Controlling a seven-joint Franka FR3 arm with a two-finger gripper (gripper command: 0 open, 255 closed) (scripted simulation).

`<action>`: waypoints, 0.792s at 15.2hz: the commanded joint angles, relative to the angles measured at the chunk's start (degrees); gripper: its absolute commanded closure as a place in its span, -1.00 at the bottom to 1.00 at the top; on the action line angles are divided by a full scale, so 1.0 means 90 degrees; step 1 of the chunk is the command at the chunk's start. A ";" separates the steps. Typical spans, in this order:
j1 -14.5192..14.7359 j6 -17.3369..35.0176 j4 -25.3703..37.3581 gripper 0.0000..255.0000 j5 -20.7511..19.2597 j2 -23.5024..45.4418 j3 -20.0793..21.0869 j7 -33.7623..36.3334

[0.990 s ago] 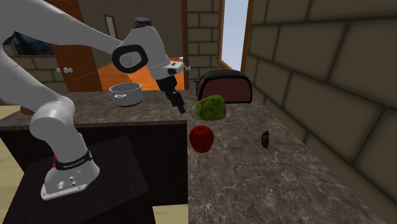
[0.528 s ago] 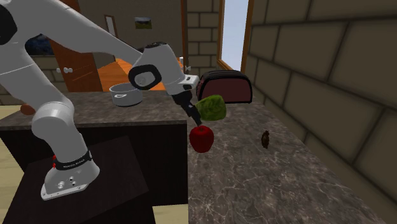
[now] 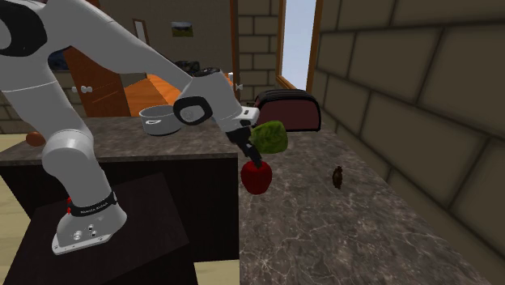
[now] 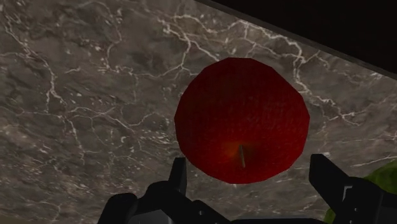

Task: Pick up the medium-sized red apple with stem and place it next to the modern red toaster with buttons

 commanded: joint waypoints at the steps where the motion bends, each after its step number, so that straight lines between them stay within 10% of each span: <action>1: 0.0025 0.0057 0.0009 -1.00 0.0081 0.0072 -0.0014 -0.0055; 7: 0.0024 0.0056 0.0009 -1.00 0.0079 0.0071 -0.0013 -0.0054; 8: 0.0024 0.0056 0.0009 1.00 0.0079 0.0071 -0.0013 -0.0054; 12: 0.0027 0.0060 0.0011 1.00 0.0080 0.0076 -0.0010 -0.0049</action>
